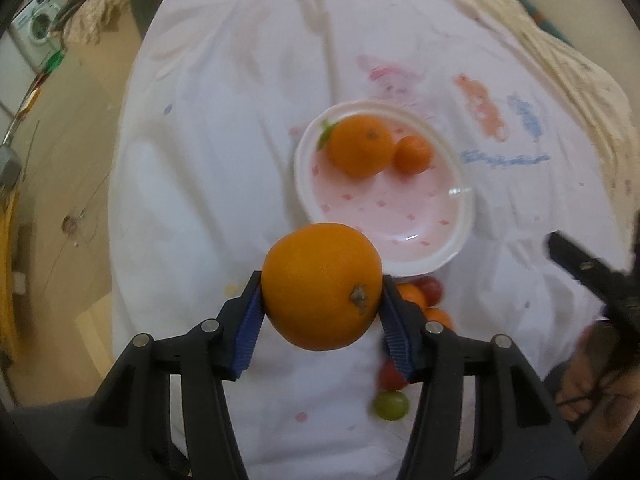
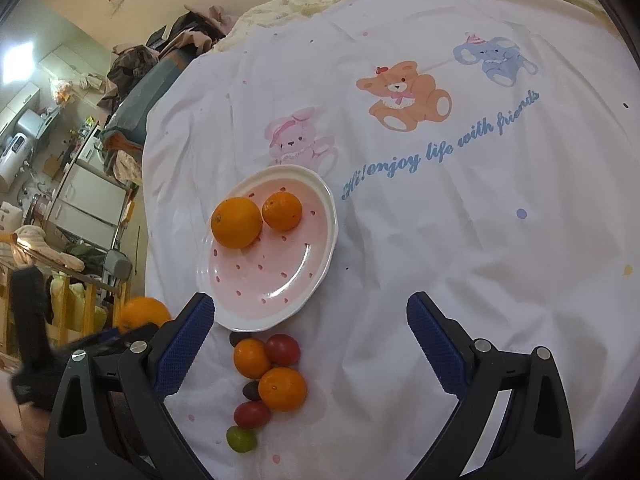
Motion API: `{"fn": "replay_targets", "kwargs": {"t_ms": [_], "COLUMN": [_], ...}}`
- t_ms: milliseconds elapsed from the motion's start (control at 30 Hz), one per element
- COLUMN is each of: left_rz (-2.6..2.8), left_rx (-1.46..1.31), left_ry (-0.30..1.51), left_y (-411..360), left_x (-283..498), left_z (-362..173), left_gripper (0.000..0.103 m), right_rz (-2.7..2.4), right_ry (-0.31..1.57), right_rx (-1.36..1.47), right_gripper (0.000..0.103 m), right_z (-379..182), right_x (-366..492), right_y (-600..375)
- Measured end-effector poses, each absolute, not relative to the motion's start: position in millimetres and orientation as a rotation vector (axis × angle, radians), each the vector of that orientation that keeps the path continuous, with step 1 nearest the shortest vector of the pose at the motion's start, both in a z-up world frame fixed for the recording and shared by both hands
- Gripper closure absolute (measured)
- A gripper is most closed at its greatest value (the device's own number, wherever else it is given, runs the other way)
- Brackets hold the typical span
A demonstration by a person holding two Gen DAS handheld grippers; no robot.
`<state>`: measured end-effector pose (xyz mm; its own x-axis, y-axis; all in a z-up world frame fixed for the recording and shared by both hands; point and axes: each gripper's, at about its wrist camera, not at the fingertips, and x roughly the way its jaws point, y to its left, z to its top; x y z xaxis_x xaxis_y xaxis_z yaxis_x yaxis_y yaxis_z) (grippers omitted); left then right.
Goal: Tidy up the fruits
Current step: 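Grasp the second large orange with the left tool while the right tool grasps a mandarin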
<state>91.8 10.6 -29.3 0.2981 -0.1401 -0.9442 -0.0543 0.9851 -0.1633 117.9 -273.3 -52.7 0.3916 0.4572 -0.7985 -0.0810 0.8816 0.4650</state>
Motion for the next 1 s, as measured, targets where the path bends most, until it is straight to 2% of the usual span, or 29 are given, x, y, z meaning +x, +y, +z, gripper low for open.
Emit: {"fn": "replay_targets", "kwargs": {"t_ms": [500,533,567,800,1000], "left_rz": [-0.055,-0.052,-0.052,-0.056,-0.063], "left_rx": [-0.231,-0.234,-0.237,-0.256,-0.248], "left_ry": [1.189,1.19,1.191,1.203,1.199], "left_y": [10,10,11,9,5], "left_x": [101,102,102,105,104], "left_z": [-25,-26,-25,-27,-27], "left_gripper": [0.052,0.052,0.052,0.052,0.052], "right_rz": [0.41,0.419,0.433,0.544,0.581], "right_ry": [1.272,1.294,1.313,1.461,1.503], "right_rx": [0.375,0.375,0.377,0.287,0.131], "right_gripper": [0.005,0.008,0.014,0.034,0.045], "right_z": [-83,-87,-90,-117,-134], "right_x": [118,117,117,107,92], "right_y": [-256,-254,-252,-217,-184]}}
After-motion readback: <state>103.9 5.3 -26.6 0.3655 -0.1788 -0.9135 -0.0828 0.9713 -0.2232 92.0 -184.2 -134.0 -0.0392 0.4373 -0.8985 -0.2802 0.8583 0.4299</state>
